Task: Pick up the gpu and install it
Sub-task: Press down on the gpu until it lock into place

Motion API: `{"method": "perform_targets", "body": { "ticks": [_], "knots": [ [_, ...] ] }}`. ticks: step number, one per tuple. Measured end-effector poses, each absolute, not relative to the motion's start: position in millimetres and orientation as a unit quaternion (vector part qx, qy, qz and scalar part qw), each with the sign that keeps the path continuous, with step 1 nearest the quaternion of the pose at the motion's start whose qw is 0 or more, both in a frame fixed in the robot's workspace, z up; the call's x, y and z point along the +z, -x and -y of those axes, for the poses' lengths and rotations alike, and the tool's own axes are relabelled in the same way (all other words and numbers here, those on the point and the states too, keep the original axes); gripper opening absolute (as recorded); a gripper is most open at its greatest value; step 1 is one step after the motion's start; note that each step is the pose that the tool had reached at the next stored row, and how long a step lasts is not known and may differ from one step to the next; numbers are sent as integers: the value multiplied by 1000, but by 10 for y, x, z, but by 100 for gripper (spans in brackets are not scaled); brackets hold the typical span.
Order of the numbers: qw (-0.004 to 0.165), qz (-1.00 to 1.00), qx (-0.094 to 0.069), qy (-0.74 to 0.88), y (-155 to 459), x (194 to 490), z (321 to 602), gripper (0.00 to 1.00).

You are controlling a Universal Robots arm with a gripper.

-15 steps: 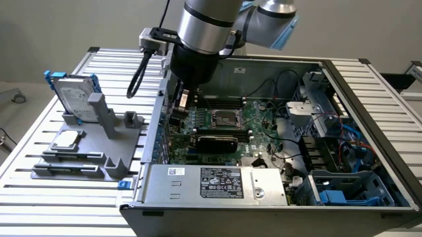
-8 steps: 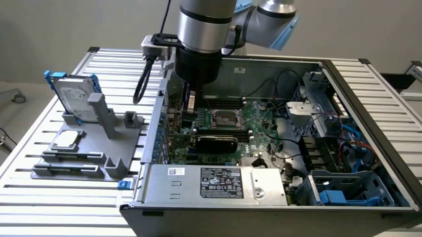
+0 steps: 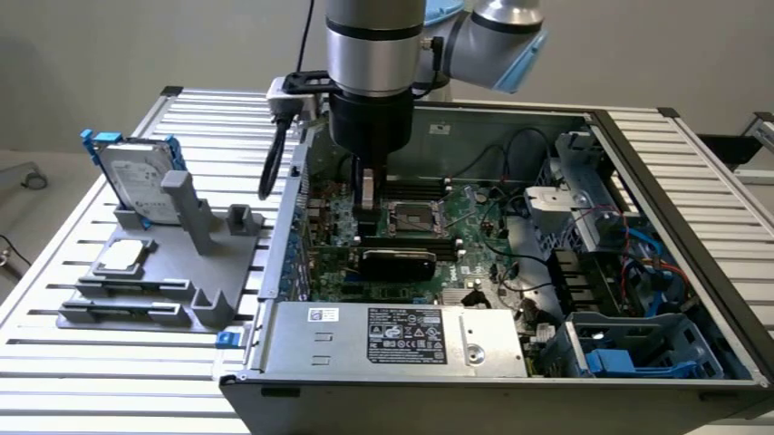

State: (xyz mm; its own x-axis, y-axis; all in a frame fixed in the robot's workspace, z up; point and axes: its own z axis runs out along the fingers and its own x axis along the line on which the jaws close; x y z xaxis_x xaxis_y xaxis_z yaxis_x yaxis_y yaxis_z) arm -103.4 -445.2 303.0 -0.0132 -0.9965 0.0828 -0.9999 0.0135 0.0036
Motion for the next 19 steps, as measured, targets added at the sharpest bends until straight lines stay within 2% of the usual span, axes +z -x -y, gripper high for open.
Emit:
{"method": "perform_targets", "body": {
  "ticks": [2,19],
  "knots": [
    [26,711,32,-702,998,3029,4453,11],
    [23,710,27,-703,933,3031,4460,11]
  ]
}}
